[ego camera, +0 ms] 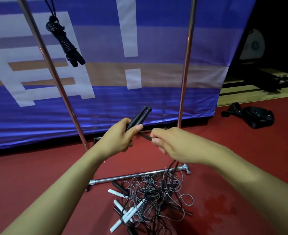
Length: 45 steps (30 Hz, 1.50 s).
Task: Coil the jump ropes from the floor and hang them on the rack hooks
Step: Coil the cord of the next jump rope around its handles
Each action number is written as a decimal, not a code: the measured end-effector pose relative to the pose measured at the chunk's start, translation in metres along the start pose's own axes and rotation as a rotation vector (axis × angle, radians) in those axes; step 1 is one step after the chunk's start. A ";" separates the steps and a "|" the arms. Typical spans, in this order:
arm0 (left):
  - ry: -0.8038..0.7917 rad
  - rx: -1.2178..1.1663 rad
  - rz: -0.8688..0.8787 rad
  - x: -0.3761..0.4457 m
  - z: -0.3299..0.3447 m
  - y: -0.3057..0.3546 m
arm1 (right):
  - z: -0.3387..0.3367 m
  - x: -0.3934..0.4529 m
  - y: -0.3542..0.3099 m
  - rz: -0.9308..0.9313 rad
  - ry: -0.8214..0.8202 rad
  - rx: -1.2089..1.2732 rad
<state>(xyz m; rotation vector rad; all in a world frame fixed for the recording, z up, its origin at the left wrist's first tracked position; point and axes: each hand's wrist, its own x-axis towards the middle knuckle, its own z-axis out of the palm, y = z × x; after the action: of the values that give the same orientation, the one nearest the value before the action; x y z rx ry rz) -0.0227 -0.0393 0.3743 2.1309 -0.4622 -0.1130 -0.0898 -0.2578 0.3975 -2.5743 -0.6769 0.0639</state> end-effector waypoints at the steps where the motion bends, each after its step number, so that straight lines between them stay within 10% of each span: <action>1: -0.007 -0.007 0.001 0.001 -0.001 -0.002 | 0.000 -0.001 -0.001 -0.012 0.030 -0.051; 9: -0.175 -0.255 -0.033 -0.004 0.000 0.002 | -0.012 -0.006 -0.004 0.006 0.132 -0.357; 18: -0.430 0.191 0.038 -0.010 0.014 0.004 | -0.019 -0.001 -0.006 -0.284 0.124 -0.430; 26: -0.446 0.430 0.219 -0.018 0.011 0.018 | -0.042 -0.001 0.006 -0.074 0.038 -0.602; 39: -0.422 -0.055 0.280 -0.034 -0.003 0.033 | 0.013 0.005 0.047 0.126 -0.127 0.671; 45: -0.141 -0.309 0.131 -0.019 -0.013 0.016 | 0.041 0.005 0.038 0.159 -0.055 0.310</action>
<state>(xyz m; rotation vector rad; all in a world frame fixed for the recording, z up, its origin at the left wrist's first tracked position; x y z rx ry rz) -0.0412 -0.0302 0.3930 1.7925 -0.6236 -0.2447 -0.0747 -0.2668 0.3439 -2.3272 -0.4406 0.2702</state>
